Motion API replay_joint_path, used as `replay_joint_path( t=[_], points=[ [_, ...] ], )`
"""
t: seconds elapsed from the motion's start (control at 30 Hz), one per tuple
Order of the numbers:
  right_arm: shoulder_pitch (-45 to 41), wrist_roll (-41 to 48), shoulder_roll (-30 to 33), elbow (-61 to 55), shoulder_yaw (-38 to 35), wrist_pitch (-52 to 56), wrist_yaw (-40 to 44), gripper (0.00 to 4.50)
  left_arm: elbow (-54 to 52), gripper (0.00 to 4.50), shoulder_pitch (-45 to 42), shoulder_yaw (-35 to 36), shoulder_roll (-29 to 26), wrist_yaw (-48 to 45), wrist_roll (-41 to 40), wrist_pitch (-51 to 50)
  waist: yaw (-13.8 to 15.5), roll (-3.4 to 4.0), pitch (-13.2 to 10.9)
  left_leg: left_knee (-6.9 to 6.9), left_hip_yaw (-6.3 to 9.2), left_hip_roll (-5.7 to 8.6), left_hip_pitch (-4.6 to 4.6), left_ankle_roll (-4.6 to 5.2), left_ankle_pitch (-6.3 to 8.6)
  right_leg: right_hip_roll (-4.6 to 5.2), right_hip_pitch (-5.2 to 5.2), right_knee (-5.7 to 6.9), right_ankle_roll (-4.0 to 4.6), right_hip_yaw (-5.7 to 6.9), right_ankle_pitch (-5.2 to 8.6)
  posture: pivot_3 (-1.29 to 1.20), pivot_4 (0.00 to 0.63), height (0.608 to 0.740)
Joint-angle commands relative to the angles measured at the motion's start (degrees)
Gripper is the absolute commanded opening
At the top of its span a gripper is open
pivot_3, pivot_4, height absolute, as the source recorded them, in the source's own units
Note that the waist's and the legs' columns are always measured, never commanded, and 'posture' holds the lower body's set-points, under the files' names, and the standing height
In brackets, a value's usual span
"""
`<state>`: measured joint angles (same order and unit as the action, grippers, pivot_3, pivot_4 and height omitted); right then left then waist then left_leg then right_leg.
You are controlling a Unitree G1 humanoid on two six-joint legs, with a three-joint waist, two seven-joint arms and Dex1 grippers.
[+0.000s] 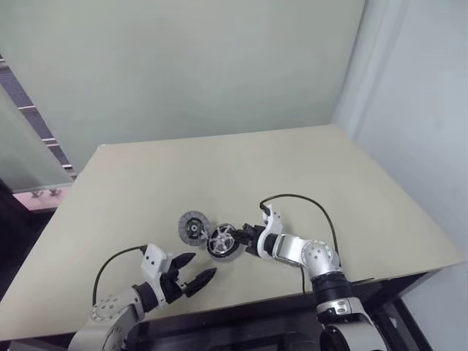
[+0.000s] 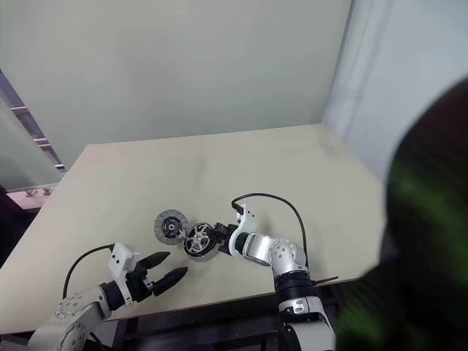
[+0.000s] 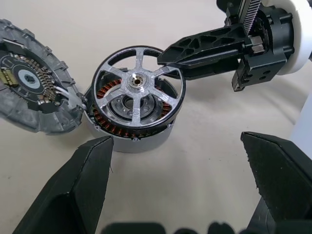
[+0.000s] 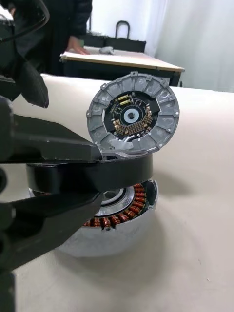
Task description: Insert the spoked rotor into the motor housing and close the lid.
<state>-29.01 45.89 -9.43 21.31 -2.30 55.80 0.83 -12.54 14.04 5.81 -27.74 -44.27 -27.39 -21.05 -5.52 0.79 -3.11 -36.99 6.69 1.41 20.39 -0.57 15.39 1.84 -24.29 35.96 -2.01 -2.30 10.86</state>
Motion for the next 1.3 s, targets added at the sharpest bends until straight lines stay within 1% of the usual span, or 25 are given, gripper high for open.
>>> replay_joint_path(
  t=[0.03,0.1,0.17,0.3,0.47,0.6,0.7,0.83,0.97,1.07,1.2,1.3],
  points=[
    [-2.9,-0.2,-7.4,-1.6,1.1,-0.6,0.5,2.09,-1.4,4.5,-0.2,0.3,-0.3,-0.2,0.4,1.4,0.0,0.0,0.0,0.0,0.0,0.0,0.0,0.0,0.0,0.0,0.0,0.0,0.0,-0.01,0.0,0.0,0.0,0.74],
    [-3.0,-0.3,-6.8,-2.6,1.6,-0.3,0.5,2.88,-1.3,4.5,-0.3,0.1,-0.3,-0.2,0.5,1.5,0.0,0.0,0.0,0.0,0.02,0.01,0.01,0.0,0.0,0.0,0.0,0.0,0.0,-0.01,-0.01,0.0,0.0,0.74],
    [-3.3,0.5,-6.2,-4.2,1.5,0.9,0.4,3.51,-1.1,4.5,-0.4,-0.1,-0.3,-0.3,0.5,1.5,0.0,-0.01,0.0,0.0,0.02,0.02,0.02,0.0,0.0,0.0,0.0,-0.01,0.0,-0.01,-0.01,0.0,0.0,0.74],
    [-4.2,3.1,-3.8,-9.0,0.2,5.2,0.9,3.51,-0.7,4.5,-0.8,-0.5,-0.1,-0.5,0.8,1.4,0.0,0.0,0.0,-0.03,0.03,0.02,0.04,0.0,0.0,0.0,0.0,-0.01,0.0,-0.01,-0.01,0.0,0.0,0.74],
    [-4.8,3.3,0.6,-14.1,0.3,10.7,2.1,3.51,-0.1,4.5,-1.6,-0.8,-0.1,-0.6,1.0,1.2,0.0,0.0,0.0,-0.06,0.04,0.02,0.06,0.0,0.0,0.0,-0.01,0.02,0.0,0.0,-0.01,0.0,0.0,0.74],
    [-5.1,-3.4,7.7,-18.3,6.9,10.4,5.7,3.51,0.5,4.5,-2.2,-1.0,-0.2,-0.9,1.0,1.2,0.1,-0.03,0.0,-0.11,0.04,0.04,0.05,0.0,0.0,0.01,0.02,0.02,0.0,0.01,-0.01,0.0,0.0,0.74],
    [-4.8,-8.1,10.9,-19.2,10.6,7.9,6.8,3.51,0.7,4.5,-2.4,-1.1,-0.2,-1.1,1.0,1.2,0.1,-0.03,0.0,-0.14,0.02,0.06,0.08,0.0,0.0,0.01,0.02,0.0,0.0,-0.02,-0.01,0.0,0.0,0.74],
    [-3.6,-11.7,11.0,-19.2,11.6,4.9,7.5,3.51,0.5,4.5,-2.5,-1.1,-0.3,-1.3,1.1,1.3,0.0,-0.04,0.0,-0.14,0.0,0.02,0.08,0.0,0.0,0.0,-0.02,0.07,0.01,-0.01,-0.02,0.0,0.0,0.74],
    [-2.7,-17.7,12.1,-19.6,15.3,-1.8,9.5,3.51,0.4,4.5,-2.4,-1.0,-0.5,-1.5,1.2,1.3,0.0,-0.03,0.0,-0.15,0.02,0.02,0.05,0.0,0.0,-0.01,-0.02,0.13,0.01,-0.01,-0.02,0.0,0.0,0.74],
    [-2.0,-22.1,13.2,-19.5,19.3,-7.3,12.5,2.95,0.4,4.5,-2.5,-0.9,-0.7,-1.6,1.2,1.3,0.0,-0.04,0.0,-0.23,0.0,0.04,0.08,0.0,0.0,0.0,-0.01,0.12,0.01,-0.02,-0.02,0.0,0.0,0.74],
    [-0.6,-25.1,11.4,-18.7,22.5,-13.9,16.3,1.57,0.8,4.5,-2.9,-0.5,-0.8,-1.6,1.4,1.2,0.1,-0.05,0.0,-0.27,0.01,0.03,0.07,0.0,0.0,0.0,0.0,0.15,0.01,-0.02,-0.02,0.0,0.0,0.74],
    [-0.1,-28.2,9.9,-16.0,24.1,-20.1,18.5,0.49,1.2,4.5,-3.0,0.1,-0.9,-1.6,1.3,1.2,0.1,-0.04,0.0,-0.26,0.02,0.03,0.06,-0.01,0.0,0.0,-0.01,0.19,0.01,-0.01,-0.02,0.0,0.0,0.74]
  ],
)
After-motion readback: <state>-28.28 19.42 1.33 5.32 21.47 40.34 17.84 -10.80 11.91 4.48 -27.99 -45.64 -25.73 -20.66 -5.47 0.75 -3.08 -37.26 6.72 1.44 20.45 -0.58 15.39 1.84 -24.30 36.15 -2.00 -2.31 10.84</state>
